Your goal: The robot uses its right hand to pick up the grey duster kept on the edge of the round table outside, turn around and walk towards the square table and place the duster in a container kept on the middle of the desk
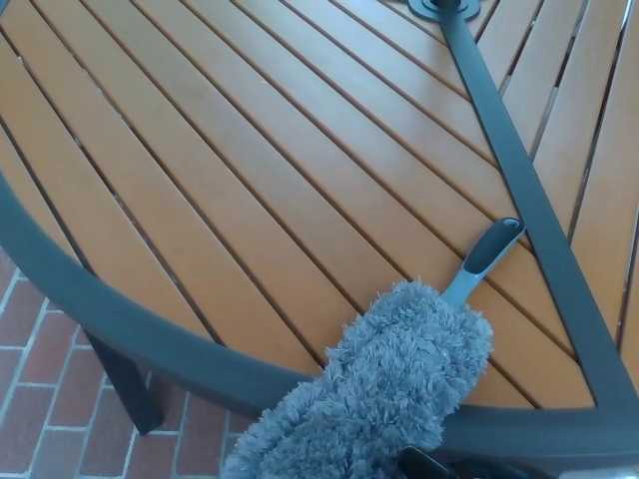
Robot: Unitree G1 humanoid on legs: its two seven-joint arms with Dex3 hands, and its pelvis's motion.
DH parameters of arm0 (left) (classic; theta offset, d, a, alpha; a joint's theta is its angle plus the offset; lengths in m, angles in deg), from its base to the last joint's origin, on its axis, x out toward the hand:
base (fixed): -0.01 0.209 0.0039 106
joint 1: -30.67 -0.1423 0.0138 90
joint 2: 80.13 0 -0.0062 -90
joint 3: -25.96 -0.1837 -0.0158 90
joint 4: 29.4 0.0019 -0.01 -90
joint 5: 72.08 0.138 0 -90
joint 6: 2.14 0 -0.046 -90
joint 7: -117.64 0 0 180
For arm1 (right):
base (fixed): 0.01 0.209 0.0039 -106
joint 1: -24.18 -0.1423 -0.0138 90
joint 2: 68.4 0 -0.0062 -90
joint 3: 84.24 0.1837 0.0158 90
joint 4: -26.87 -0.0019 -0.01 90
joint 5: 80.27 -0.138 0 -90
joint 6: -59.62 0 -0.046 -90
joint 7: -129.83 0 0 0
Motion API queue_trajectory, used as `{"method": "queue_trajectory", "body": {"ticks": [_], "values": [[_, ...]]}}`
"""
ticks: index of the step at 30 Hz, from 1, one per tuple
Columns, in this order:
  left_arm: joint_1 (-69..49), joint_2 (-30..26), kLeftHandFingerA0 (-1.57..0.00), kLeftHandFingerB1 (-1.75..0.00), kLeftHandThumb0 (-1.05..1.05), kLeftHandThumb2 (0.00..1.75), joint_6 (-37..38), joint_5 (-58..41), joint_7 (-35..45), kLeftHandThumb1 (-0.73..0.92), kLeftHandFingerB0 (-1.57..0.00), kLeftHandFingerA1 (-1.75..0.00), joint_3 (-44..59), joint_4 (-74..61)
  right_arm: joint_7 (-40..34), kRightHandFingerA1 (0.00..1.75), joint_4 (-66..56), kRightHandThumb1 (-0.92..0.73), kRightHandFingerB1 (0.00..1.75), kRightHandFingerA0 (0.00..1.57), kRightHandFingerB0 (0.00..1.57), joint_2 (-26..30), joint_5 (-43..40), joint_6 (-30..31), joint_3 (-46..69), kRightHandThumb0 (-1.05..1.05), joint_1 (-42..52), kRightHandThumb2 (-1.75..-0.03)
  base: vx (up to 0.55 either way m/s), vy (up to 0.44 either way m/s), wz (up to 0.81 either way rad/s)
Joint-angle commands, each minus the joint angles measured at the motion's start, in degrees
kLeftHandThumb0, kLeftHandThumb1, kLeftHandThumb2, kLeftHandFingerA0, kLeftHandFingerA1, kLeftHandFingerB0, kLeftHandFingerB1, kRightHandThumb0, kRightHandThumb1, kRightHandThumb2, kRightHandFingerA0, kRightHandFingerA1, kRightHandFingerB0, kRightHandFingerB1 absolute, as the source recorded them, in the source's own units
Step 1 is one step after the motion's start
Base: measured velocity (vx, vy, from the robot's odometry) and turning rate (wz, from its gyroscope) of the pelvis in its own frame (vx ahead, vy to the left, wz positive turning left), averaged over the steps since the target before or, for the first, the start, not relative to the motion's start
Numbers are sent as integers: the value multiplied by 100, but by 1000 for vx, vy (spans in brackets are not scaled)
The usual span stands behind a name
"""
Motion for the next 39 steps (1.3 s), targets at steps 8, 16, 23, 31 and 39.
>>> {"method": "queue_trajectory", "body": {"ticks": [8,16,23,31,39], "values": [[6,17,-99,-69,-3,103,540,-143,-53,53,-89,-96,0,60,-504,62,-467,-28,56,9,0,-148,402,1227,808,-53,504,-91,0,0,0],[-15,26,-98,-70,-3,106,548,-148,-73,52,-89,-95,-43,51,-300,65,-617,-58,55,4,2,-302,382,1339,968,-80,939,-58,0,0,0],[-37,59,-98,-69,-3,108,561,-149,-106,51,-90,-95,-91,24,-462,51,-411,-47,43,0,0,-1207,567,700,688,-88,932,-91,0,0,0],[-46,86,-101,-84,-1,111,571,-183,-76,49,-83,-100,-102,34,-447,50,107,-47,42,0,0,-1953,773,96,661,-87,705,-91,0,0,0],[-77,126,-100,-83,1,112,675,-178,-46,48,-82,-99,-115,53,-390,49,739,-51,43,0,0,-2166,1080,-945,677,-90,522,-95,0,0,0]]}}
